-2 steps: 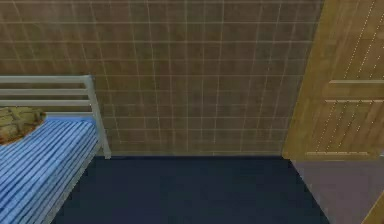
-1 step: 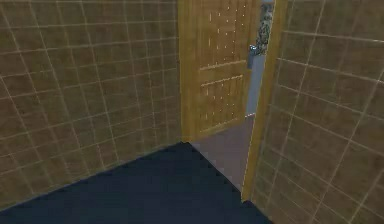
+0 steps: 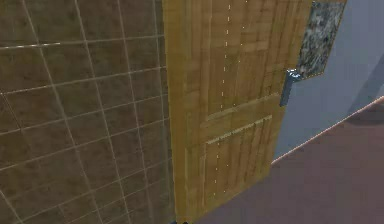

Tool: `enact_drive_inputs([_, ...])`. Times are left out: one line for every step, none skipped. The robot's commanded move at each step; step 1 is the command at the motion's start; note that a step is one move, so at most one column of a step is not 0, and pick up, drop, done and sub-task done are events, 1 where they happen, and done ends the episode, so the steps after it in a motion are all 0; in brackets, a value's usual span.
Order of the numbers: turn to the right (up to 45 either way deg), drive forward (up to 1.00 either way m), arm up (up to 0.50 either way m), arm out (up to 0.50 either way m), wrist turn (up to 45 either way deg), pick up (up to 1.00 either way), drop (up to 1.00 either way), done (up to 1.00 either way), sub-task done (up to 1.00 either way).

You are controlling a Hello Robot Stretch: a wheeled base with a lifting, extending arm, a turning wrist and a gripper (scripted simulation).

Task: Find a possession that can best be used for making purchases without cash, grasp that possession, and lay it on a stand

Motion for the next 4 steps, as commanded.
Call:
enact_drive_inputs([9.0, 0.00, 0.00, 0.00, 0.0, 0.00, 0.00, 0.00, 0.00])
enact_drive_inputs([0.0, 0.15, 0.00, 0.00, 0.0, 0.00, 0.00, 0.00, 0.00])
enact_drive_inputs([-9.0, 0.00, 0.00, 0.00, 0.0, 0.00, 0.00, 0.00, 0.00])
enact_drive_inputs([0.0, 0.45, 0.00, 0.00, 0.0, 0.00, 0.00, 0.00, 0.00])
